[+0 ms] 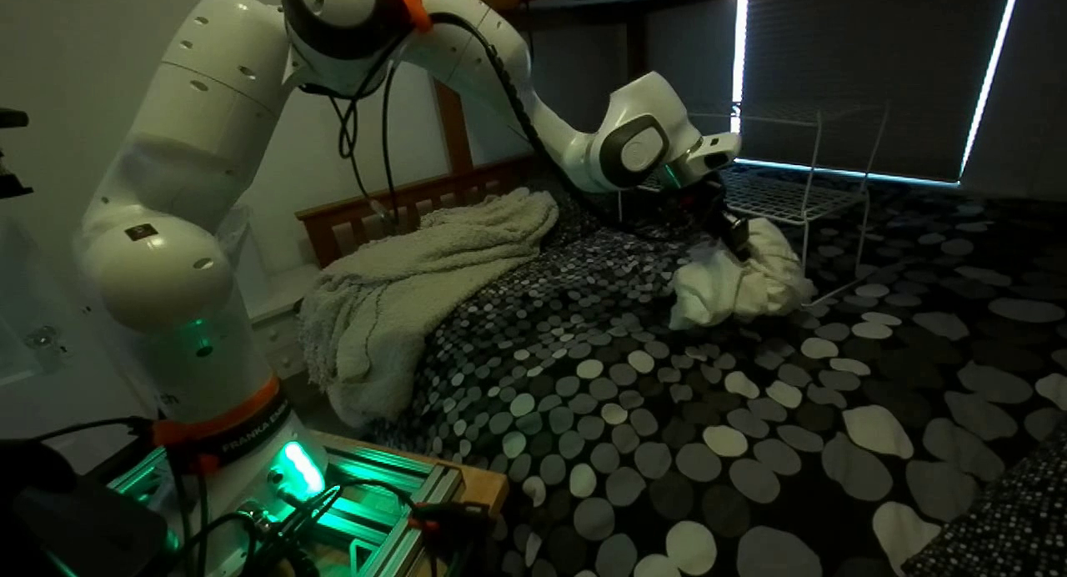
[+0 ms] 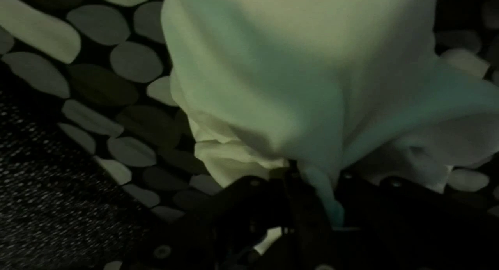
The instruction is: Move the beddings to the right
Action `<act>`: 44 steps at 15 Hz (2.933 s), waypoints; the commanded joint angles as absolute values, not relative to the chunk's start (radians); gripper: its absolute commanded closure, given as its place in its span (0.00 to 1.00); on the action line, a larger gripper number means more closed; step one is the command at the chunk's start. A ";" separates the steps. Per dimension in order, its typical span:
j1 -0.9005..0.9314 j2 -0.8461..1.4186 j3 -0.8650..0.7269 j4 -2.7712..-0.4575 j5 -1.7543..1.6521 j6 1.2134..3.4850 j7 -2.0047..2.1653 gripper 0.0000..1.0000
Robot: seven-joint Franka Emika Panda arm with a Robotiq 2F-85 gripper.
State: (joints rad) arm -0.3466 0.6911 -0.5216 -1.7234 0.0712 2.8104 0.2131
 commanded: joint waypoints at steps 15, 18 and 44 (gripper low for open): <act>-0.518 1.154 -0.909 -1.093 0.061 2.529 0.721 0.97; -0.506 1.119 -0.905 -1.146 0.040 2.532 0.722 0.89; -0.758 1.431 -1.062 -0.537 -0.096 1.914 1.561 0.97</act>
